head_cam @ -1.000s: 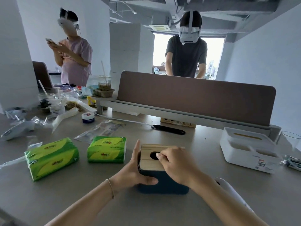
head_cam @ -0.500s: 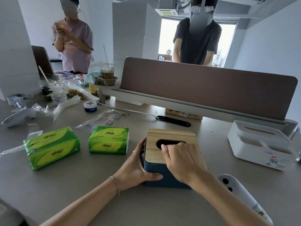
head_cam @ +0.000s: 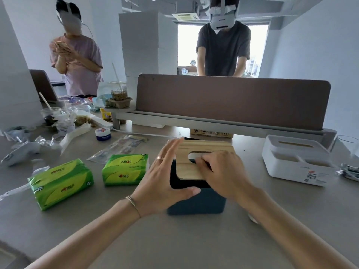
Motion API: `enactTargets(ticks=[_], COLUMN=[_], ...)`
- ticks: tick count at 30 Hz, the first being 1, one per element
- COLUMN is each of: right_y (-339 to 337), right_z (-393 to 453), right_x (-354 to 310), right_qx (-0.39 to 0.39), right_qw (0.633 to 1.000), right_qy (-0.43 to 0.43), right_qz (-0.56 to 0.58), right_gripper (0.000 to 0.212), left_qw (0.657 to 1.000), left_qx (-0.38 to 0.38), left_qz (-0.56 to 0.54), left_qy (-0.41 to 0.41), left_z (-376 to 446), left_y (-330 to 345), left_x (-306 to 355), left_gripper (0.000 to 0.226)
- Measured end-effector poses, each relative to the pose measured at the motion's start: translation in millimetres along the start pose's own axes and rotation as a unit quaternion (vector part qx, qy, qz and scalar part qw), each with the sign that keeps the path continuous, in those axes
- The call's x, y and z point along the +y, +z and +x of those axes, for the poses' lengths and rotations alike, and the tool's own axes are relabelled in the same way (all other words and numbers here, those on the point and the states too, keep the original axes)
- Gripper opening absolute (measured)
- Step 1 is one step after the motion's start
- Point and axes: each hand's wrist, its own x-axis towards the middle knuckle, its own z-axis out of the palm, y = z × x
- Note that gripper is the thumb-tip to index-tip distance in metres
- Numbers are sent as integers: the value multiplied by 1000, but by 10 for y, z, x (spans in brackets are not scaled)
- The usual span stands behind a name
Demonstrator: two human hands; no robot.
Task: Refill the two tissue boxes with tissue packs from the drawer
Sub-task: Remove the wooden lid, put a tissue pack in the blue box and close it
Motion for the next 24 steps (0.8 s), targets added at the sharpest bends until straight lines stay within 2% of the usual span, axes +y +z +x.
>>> enactTargets(ticks=[4, 9, 12, 16, 20, 24], right_y=[-334, -795, -1033, -1277, -1461, -1594], right_z=[-245, -749, -1119, -1684, -2227, -2562], right_x=[219, 720, 1052, 1452, 1767, 1945], right_qx=[3, -9, -30, -21, -35, -46], right_qw=[999, 994, 985, 970, 949, 934], right_qy=[36, 101, 152, 235, 310, 353], right_qz=[-2, -44, -71, -62, -44, -32], right_gripper=[43, 46, 38, 11, 34, 37], left_qw=[995, 973, 953, 938, 929, 922], left_qx=[-62, -196, -277, -320, -341, -356], left_qz=[62, 68, 76, 62, 54, 74], left_qy=[58, 103, 99, 114, 134, 133], left_z=[325, 712, 898, 977, 890, 812], left_y=[54, 551, 1011, 1668, 2229, 2667], left_x=[389, 926, 1276, 1714, 2080, 2239], left_gripper=[113, 114, 114, 100, 88, 110])
